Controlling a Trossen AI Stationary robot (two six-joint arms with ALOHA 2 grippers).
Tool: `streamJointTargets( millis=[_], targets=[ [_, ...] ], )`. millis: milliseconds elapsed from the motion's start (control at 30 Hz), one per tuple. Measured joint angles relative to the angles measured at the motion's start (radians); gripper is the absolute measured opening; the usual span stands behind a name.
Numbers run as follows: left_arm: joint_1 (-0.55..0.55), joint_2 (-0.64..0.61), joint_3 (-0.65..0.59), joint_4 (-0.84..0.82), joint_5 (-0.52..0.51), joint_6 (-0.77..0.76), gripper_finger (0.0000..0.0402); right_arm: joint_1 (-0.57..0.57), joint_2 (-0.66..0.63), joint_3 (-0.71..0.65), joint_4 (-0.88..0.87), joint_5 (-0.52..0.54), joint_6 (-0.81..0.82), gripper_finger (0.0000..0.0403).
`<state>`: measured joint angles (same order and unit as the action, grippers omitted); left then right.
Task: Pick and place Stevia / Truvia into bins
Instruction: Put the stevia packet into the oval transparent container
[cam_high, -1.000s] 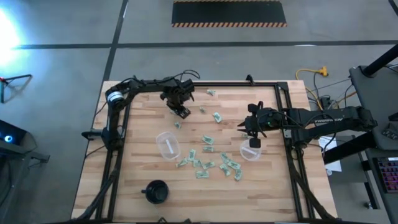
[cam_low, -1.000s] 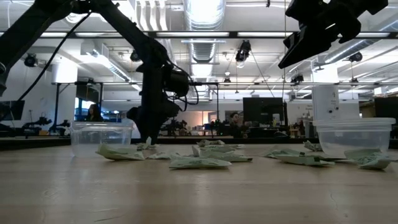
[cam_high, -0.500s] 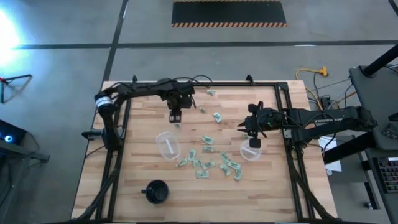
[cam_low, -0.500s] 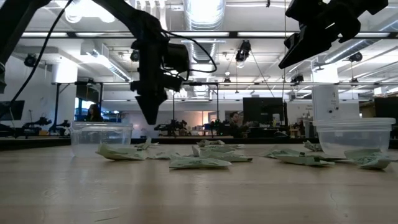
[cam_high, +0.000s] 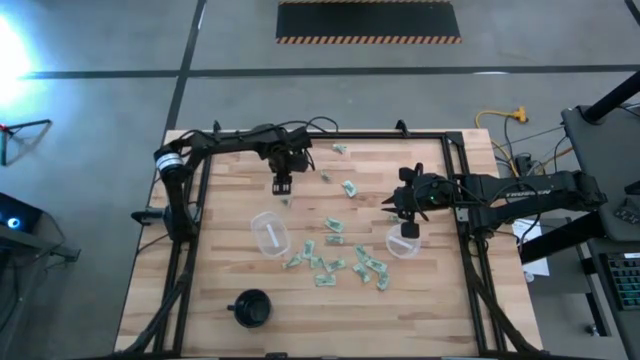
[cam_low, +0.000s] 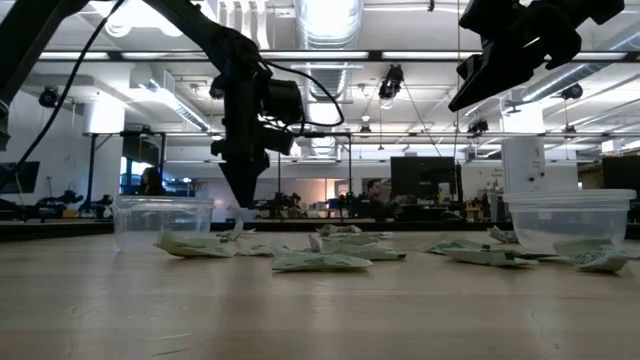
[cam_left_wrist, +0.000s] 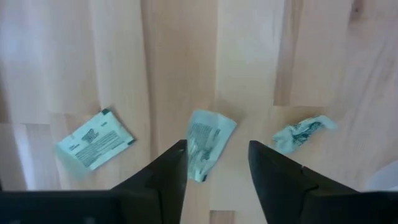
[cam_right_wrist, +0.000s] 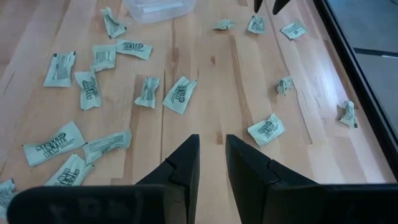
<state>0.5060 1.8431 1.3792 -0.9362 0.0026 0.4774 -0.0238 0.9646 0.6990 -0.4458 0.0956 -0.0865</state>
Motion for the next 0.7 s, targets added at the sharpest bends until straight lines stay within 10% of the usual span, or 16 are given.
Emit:
streamJointTargets(
  millis=[267,700],
  targets=[
    [0.002,0.040,-0.002,0.008,-0.021,0.011,0.0226,0.000,0.000,-0.001,0.000,0.000,-0.002,0.0068],
    [0.003,0.071,-0.025,0.019,-0.068,0.020,0.0232,0.000,0.000,-0.002,-0.003,0.000,-0.003,0.0068]
  ],
)
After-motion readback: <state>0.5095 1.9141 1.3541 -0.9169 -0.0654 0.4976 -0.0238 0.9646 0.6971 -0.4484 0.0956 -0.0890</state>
